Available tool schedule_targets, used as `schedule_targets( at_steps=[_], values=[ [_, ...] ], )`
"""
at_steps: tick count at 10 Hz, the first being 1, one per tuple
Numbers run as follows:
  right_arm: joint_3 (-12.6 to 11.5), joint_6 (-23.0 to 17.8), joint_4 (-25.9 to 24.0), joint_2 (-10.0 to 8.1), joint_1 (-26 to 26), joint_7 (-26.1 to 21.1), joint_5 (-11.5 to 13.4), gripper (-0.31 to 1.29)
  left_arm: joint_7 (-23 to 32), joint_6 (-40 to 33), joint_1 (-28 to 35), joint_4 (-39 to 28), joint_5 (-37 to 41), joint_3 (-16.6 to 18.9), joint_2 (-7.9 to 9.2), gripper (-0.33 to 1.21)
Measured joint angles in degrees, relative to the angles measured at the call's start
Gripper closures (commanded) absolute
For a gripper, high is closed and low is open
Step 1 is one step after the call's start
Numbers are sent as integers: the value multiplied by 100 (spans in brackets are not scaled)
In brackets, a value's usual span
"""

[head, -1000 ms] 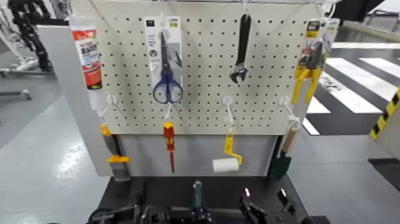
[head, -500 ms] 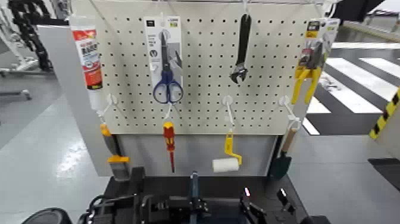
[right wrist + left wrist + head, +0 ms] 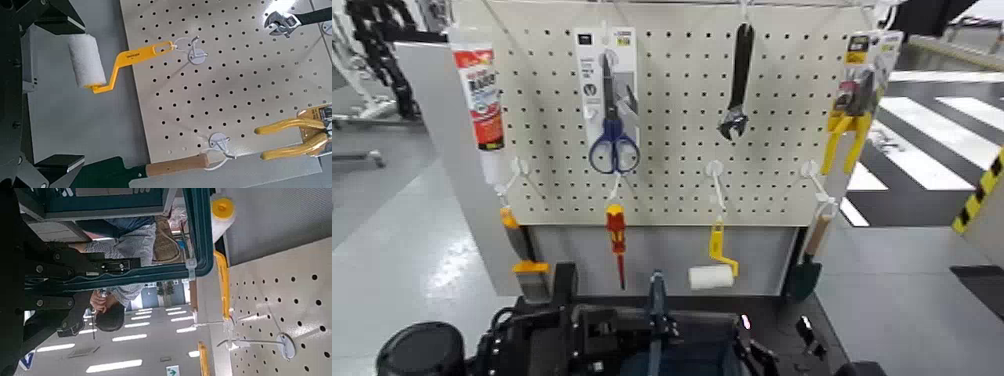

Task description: Place the crate on the table.

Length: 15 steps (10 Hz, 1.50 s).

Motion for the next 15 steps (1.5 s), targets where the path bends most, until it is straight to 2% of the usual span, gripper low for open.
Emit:
schedule_targets(
  at_steps=[4, 7, 13, 15],
  values=[
    [23, -18, 17, -1, -27, 0, -19, 15, -600, -295, -295, 247, -548, -232, 22, 119],
    [32, -34, 24, -11, -38, 0, -27, 15, -845, -445, -441, 402, -767, -335, 19, 119],
    [66, -60, 48, -46, -87, 0, -56, 15, -1008, -683, -492, 574, -823, -487, 3, 118],
    [76, -69, 53, -60, -97, 1, -61, 15, -1025, -740, -492, 618, -828, -500, -2, 110]
  ],
)
